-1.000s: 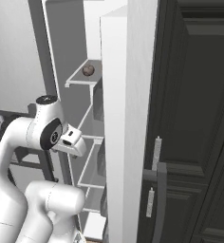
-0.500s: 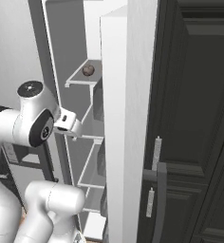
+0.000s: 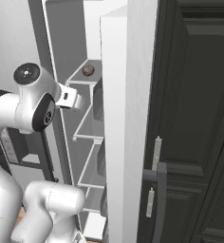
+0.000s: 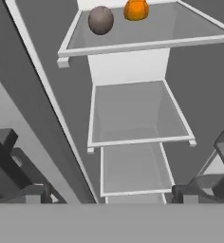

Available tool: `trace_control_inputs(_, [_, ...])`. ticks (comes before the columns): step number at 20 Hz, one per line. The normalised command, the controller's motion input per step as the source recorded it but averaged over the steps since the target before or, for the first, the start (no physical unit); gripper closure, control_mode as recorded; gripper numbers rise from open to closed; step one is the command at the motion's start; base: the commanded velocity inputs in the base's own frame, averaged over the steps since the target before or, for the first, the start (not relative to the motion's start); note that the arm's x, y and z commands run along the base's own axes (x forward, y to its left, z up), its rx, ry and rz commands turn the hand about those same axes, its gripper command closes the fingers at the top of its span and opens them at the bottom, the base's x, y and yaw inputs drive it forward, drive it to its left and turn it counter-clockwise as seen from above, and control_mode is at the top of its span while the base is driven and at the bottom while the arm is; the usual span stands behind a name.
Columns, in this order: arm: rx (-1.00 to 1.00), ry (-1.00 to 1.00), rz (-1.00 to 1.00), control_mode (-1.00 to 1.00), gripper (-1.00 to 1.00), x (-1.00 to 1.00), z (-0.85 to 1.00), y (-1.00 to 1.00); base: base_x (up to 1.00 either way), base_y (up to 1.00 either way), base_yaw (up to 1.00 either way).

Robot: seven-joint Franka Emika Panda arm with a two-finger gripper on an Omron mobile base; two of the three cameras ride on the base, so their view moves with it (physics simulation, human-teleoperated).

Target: Pick the egg and butter from the fridge and place them by the bowl for mixing.

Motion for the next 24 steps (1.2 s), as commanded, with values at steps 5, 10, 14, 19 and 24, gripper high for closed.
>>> trace_control_inputs(5, [0.00,-0.10,-0.02,-1.00,-1.00,0.74,0.25,0.00,0.00,0.00,0.00])
trace_control_inputs(10, [0.00,-0.08,-0.05,-1.00,-1.00,0.55,0.20,-0.12,0.00,0.00,0.00])
trace_control_inputs(14, [0.01,-0.14,0.00,-1.00,-1.00,0.00,0.41,-0.12,0.00,0.00,0.00])
trace_control_inputs(19, [0.00,0.00,0.00,-1.00,-1.00,0.48,0.00,0.00,0.00,0.00,0.00])
trace_control_inputs(24, [0.01,0.00,0.00,-1.00,-1.00,0.38,0.03,0.00,0.00,0.00,0.00])
